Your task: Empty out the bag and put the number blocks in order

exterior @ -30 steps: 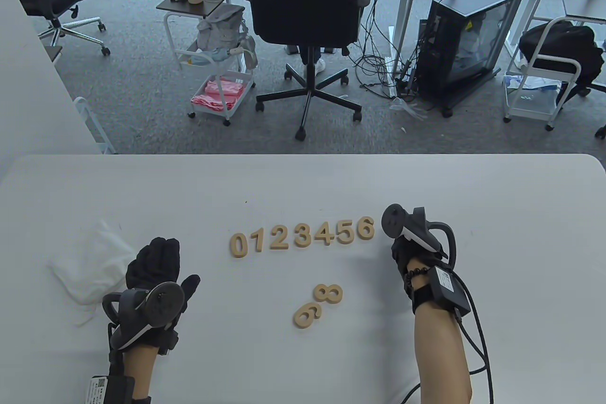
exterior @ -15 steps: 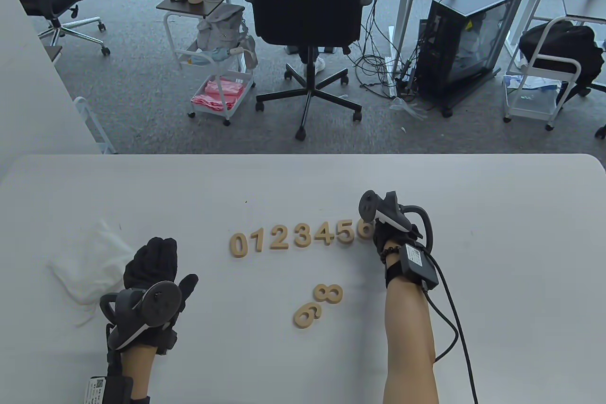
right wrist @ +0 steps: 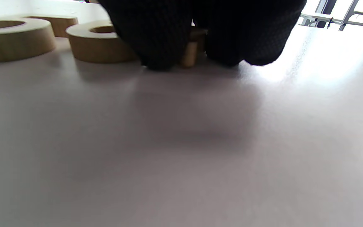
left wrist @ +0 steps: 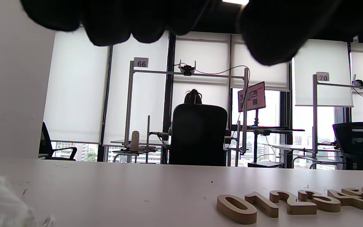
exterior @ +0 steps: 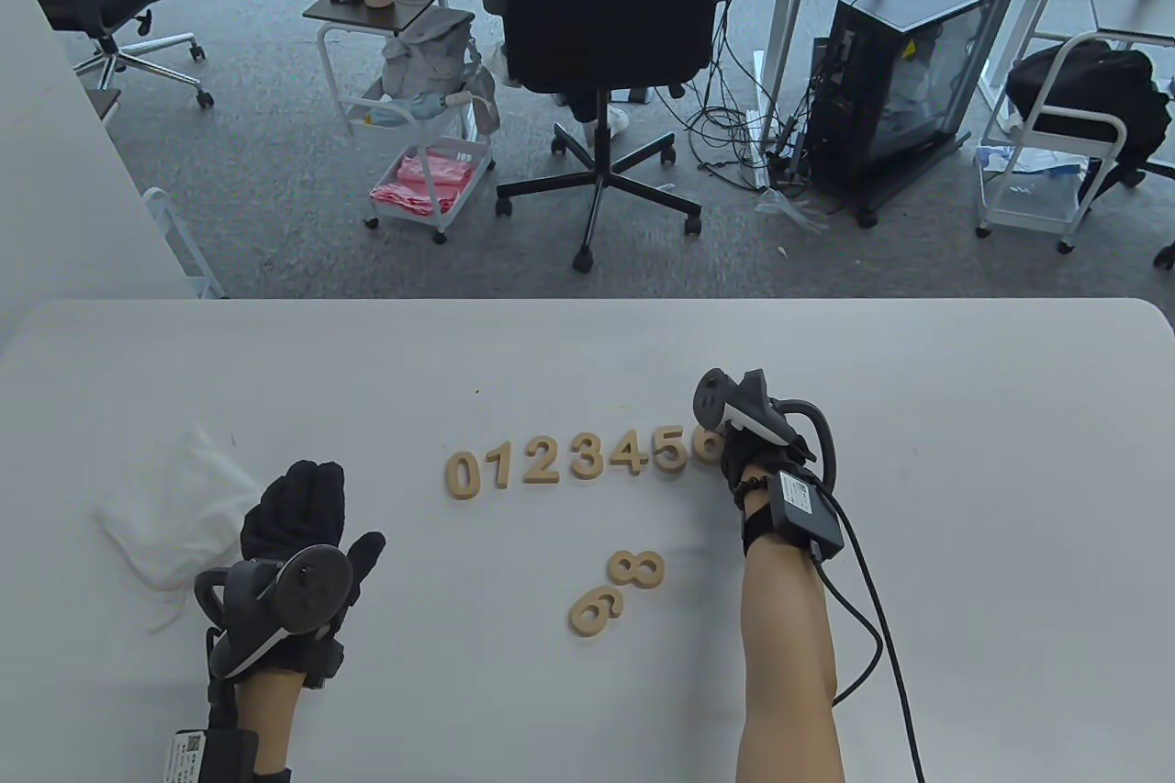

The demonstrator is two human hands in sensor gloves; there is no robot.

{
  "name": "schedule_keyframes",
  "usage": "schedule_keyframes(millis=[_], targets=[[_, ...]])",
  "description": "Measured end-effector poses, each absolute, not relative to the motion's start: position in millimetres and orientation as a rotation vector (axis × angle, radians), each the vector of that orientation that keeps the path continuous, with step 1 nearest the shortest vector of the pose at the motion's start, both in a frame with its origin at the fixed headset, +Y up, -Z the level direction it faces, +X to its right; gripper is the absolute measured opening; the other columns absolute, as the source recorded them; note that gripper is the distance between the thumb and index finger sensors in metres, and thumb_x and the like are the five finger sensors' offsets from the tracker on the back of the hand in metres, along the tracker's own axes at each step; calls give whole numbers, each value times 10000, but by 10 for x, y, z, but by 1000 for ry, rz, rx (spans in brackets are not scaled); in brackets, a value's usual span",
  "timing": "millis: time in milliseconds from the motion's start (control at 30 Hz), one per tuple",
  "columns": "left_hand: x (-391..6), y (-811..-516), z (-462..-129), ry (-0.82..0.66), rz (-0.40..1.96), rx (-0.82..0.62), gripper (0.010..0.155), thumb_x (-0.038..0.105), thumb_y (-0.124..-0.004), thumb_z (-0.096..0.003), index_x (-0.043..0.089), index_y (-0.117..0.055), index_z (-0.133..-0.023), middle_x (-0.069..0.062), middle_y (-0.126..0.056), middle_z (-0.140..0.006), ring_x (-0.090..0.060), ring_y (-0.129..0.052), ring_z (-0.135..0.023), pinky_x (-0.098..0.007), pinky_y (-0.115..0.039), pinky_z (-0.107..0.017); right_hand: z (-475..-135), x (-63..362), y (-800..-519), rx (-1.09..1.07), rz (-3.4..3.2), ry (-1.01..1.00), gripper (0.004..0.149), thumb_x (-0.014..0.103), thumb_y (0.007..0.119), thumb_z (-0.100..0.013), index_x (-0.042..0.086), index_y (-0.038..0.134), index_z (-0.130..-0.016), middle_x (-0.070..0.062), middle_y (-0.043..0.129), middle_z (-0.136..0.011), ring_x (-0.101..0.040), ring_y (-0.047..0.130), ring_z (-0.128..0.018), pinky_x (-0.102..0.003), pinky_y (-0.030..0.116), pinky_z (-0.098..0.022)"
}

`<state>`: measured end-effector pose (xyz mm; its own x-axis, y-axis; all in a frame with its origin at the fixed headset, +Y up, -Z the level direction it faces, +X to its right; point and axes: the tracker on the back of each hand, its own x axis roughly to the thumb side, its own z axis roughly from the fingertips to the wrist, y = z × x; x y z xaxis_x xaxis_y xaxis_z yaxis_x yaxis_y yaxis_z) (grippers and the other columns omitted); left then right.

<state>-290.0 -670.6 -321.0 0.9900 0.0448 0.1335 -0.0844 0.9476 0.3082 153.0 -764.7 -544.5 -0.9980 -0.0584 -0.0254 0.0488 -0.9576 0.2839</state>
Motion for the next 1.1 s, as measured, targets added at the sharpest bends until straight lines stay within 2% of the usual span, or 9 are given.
schedule_keyframes(millis=[433,667,733,833,900,1100], targets=[[-2901,-6708,-3209,-125,66,323,836,496,-796,-486,24,-509,-1113,-320,-518,-1121,-594,-672,-977,-734,-600,-675,-5401,1594,-7621,57,-3085,-382,731,247,838,-481,107,459,-1091,-210,429,-1141,-354,823,-838,-440,812,-653],[-2901,-6708,-3207,-126,67,324,835,494,-796,-488,22,-507,-1114,-320,-517,-1121,-594,-669,-979,-733,-599,-676,-5292,1683,-7449,34,-3126,-243,699,275,818,-495,108,482,-1086,-224,448,-1134,-382,831,-868,-466,817,-665],[-2900,-6709,-3206,-126,64,324,834,494,-796,-487,23,-509,-1113,-319,-517,-1121,-595,-670,-977,-733,-599,-675,-5227,1706,-7361,36,-3148,-143,648,306,802,-502,139,547,-1073,-274,487,-1115,-410,829,-874,-490,814,-665],[-2894,-6706,-3206,-133,66,327,834,494,-795,-488,24,-508,-1113,-320,-519,-1120,-594,-670,-978,-733,-598,-677,-5058,1719,-7183,-21,-3191,8,603,331,798,-506,166,608,-1054,-258,573,-1090,-457,800,-894,-552,778,-677],[-2890,-6705,-3203,-137,66,330,833,495,-796,-487,24,-510,-1113,-322,-518,-1120,-594,-671,-978,-733,-599,-676,-4941,1712,-7082,-84,-3189,77,604,343,799,-505,138,624,-1046,-220,638,-1067,-451,811,-888,-560,773,-677],[-2875,-6705,-3196,-149,65,337,834,494,-795,-487,23,-509,-1113,-321,-517,-1121,-595,-669,-978,-734,-598,-676,-4421,1623,-6825,-261,-3266,211,604,359,801,-506,132,639,-1042,-186,689,-1051,-468,803,-892,-585,753,-680]])
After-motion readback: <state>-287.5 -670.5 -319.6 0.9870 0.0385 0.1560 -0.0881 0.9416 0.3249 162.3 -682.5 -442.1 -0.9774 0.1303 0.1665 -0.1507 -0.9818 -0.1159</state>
